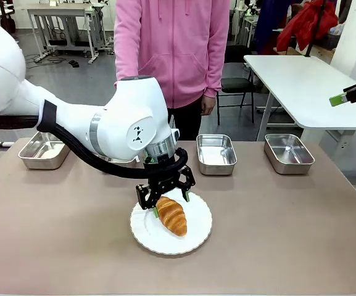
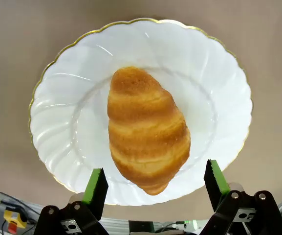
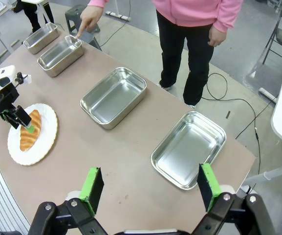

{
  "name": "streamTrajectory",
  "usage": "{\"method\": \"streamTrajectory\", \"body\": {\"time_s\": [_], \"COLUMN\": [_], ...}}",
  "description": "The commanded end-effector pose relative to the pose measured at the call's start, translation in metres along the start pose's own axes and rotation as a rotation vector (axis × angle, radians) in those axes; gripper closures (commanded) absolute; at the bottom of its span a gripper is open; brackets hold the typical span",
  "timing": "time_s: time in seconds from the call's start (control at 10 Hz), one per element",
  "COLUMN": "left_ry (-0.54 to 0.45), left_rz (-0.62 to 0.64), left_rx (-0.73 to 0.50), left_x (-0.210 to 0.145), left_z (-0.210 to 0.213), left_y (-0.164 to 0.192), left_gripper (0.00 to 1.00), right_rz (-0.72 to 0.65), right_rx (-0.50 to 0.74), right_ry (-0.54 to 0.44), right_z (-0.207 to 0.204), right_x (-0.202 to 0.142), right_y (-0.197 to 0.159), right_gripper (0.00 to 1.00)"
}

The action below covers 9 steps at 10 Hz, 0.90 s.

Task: Place the bread in the container.
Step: Place the Butter Roll into the Airtight Container indicated by the human.

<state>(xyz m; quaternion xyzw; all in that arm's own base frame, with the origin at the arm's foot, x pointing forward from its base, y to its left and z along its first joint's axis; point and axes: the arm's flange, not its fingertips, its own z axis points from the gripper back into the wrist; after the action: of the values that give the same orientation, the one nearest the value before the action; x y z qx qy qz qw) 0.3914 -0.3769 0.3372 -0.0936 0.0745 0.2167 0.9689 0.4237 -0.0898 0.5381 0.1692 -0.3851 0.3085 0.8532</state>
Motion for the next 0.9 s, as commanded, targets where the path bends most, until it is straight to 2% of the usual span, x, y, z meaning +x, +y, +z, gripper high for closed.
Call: {"method": "streamTrajectory", "body": {"time_s": [0.0,0.8], "left_ry": [0.001,-0.02], "left_rz": [-0.01,-0.014], "left_rx": [0.042,0.078], "left_x": [0.003,0.009], "left_z": [-0.004,-0.034], "left_y": [-0.006,-0.009], "left_gripper": [0.0,0.0], "right_rz": [0.009,0.009], "right_rx": [0.011,0.011], "right_ry": [-0.022,-0.022], "right_z": [0.0,0.0], "right_x": [0.001,0.001], "right_y": [-0.001,-0.001], "right_gripper": [0.0,0.0]}}
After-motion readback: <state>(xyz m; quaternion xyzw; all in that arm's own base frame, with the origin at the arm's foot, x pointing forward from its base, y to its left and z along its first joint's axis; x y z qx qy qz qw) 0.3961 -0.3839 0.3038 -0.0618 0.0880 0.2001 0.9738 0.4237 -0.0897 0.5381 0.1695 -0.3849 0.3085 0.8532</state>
